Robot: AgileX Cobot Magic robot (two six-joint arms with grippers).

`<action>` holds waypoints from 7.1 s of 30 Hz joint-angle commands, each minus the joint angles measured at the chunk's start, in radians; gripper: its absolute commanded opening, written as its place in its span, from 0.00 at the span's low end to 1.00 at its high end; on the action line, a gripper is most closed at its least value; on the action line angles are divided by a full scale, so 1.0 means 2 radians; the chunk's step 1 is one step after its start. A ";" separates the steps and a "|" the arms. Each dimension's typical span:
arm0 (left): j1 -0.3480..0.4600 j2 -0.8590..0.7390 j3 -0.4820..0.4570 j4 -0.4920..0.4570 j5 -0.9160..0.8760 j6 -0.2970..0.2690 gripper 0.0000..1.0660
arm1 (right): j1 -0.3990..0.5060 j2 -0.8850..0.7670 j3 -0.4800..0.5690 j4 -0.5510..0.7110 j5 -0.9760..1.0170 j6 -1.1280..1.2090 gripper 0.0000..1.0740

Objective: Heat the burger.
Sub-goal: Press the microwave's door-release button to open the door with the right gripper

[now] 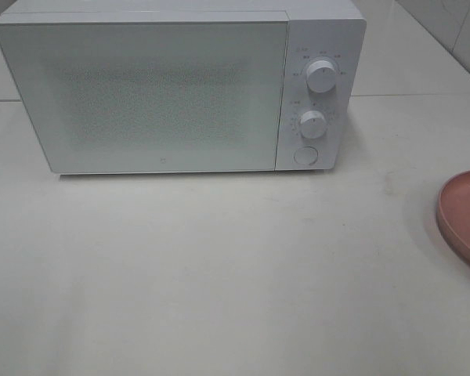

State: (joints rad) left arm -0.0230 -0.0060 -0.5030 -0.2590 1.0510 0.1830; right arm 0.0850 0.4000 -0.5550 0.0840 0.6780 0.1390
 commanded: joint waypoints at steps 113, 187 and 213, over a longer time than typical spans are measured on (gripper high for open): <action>-0.003 -0.010 0.002 0.000 -0.005 -0.004 0.92 | 0.376 0.668 0.084 0.395 -0.883 0.067 0.71; -0.003 -0.010 0.002 0.000 -0.005 -0.004 0.92 | 0.284 0.793 -0.049 0.359 -0.839 0.599 0.00; -0.003 -0.011 0.002 0.001 -0.005 -0.004 0.92 | 0.244 0.868 -0.146 0.334 -0.810 0.576 0.00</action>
State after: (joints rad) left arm -0.0230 -0.0060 -0.5030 -0.2590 1.0510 0.1830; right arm 0.5820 2.1310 -0.8300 0.7660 -0.9490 1.3160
